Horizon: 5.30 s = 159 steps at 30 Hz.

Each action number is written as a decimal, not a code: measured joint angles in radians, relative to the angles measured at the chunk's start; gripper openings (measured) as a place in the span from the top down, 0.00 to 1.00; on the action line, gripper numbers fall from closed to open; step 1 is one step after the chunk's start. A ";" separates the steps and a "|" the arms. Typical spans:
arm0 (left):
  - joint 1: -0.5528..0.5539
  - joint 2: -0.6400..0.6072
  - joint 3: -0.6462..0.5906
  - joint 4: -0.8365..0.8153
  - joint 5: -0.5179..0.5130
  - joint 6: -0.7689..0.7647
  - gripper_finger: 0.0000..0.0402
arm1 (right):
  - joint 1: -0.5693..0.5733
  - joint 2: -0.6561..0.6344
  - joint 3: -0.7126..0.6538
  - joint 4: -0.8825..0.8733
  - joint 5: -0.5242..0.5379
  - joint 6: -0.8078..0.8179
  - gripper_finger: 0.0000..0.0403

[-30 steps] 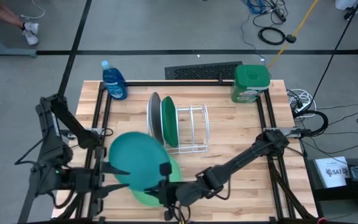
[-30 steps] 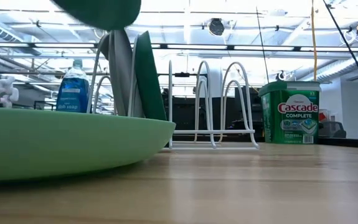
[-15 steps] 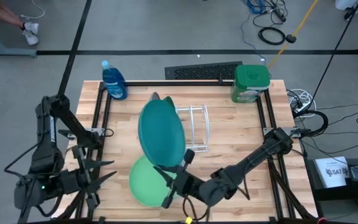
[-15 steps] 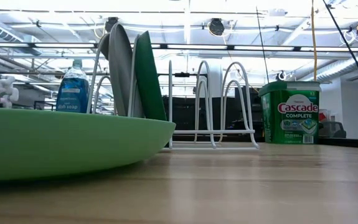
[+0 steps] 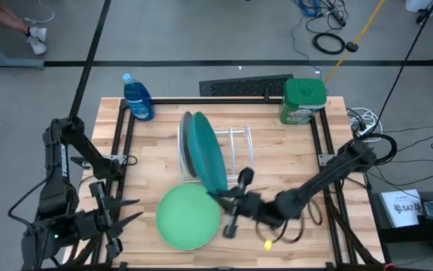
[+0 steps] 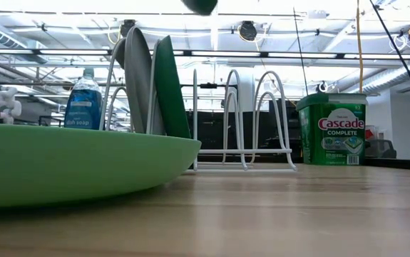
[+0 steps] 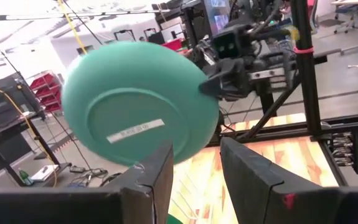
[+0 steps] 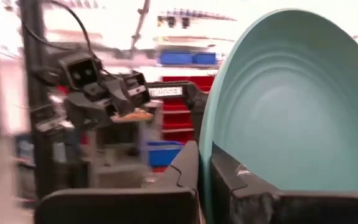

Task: Sort dishes
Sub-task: Put the blue plate into the dish rack, then put the light green plate into the dish rack

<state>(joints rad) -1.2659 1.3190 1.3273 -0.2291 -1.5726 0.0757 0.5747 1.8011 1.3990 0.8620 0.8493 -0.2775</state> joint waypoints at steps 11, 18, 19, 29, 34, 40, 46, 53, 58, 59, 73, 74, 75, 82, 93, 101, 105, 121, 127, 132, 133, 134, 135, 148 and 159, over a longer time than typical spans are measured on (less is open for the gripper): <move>0.000 0.002 0.000 -0.001 0.034 -0.020 0.67 | -0.116 -0.119 -0.564 0.674 -0.059 0.136 1.00; 0.018 0.003 0.000 -0.064 0.077 -0.122 0.67 | -0.205 -0.076 -0.605 0.625 -0.091 0.301 1.00; 0.024 0.003 0.000 -0.079 0.077 -0.142 0.67 | -0.214 -0.055 -0.600 0.631 -0.097 0.307 1.00; 0.079 0.008 -0.032 -0.202 0.205 -0.419 0.67 | -0.288 0.068 -0.587 0.646 -0.094 0.367 0.92; 0.102 0.032 -0.041 -0.200 0.220 -0.488 0.67 | -0.309 0.071 -0.587 0.643 -0.089 0.375 0.83; 0.145 0.043 -0.041 -0.198 0.223 -0.494 0.67 | -0.307 0.071 -0.587 0.605 -0.090 0.418 0.66; 0.183 0.071 -0.041 -0.194 0.312 -0.618 0.67 | -0.305 0.068 -0.587 0.600 -0.088 0.426 0.50; 0.220 0.123 -0.041 -0.064 0.315 -0.596 0.67 | -0.306 0.041 -0.587 0.600 -0.014 0.392 0.47; 0.257 0.155 -0.041 -0.004 0.356 -0.594 0.67 | -0.288 0.021 -0.587 0.600 0.114 0.319 0.46; 0.262 0.164 -0.041 0.008 0.368 -0.594 0.67 | -0.287 0.014 -0.587 0.599 0.144 0.316 0.46; 0.301 0.305 -0.041 0.251 0.394 -0.594 0.67 | -0.254 -0.022 -0.587 0.372 0.332 0.269 0.48; 0.305 0.308 -0.041 0.249 0.394 -0.594 0.67 | -0.251 -0.022 -0.587 0.368 0.317 0.264 0.47; 0.310 0.311 -0.041 0.249 0.394 -0.594 0.67 | -0.245 -0.022 -0.587 0.365 0.300 0.263 0.46; 0.353 0.316 -0.041 0.194 0.507 -0.586 0.67 | -0.115 -0.045 -0.587 0.397 0.211 0.106 0.42; 0.415 0.316 -0.040 0.009 0.531 -0.671 0.67 | 0.068 -0.101 -0.286 -0.683 -0.146 0.416 0.51; 0.445 0.316 -0.040 0.026 0.577 -0.671 0.67 | 0.064 0.169 0.081 -1.119 -0.336 0.422 0.52; 0.440 0.295 -0.026 0.043 0.718 -0.664 0.67 | 0.053 0.266 0.179 -1.229 -0.476 0.437 0.52; 0.228 0.233 0.023 0.048 0.425 -0.537 0.67 | -0.019 0.536 0.448 -1.276 -0.639 0.341 0.51; 0.196 0.233 0.023 0.058 0.345 -0.538 0.67 | -0.059 0.575 0.455 -1.291 -0.632 0.338 0.58; 0.196 0.233 0.023 0.065 0.335 -0.538 0.67 | -0.069 0.576 0.454 -1.307 -0.632 0.292 0.80; 0.196 0.233 0.023 0.065 0.334 -0.538 0.67 | -0.067 0.576 0.454 -1.304 -0.632 0.271 0.85; 0.196 0.233 0.023 0.065 0.334 -0.538 0.67 | -0.063 0.575 0.456 -1.298 -0.629 0.249 0.91; 0.196 0.233 0.023 0.065 0.334 -0.538 0.67 | -0.058 0.574 0.462 -1.300 -0.628 0.227 0.95; 0.110 0.239 0.023 0.432 0.335 -0.143 0.67 | 0.019 0.575 0.771 -1.368 -0.376 0.218 0.99; 0.065 0.263 0.023 0.565 0.321 0.018 0.67 | 0.033 0.402 0.836 -1.442 -0.073 0.280 0.99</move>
<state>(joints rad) -1.2011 1.5822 1.3499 0.3359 -1.2518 0.0933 0.6073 2.2028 2.2350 -0.5799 0.7760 0.0021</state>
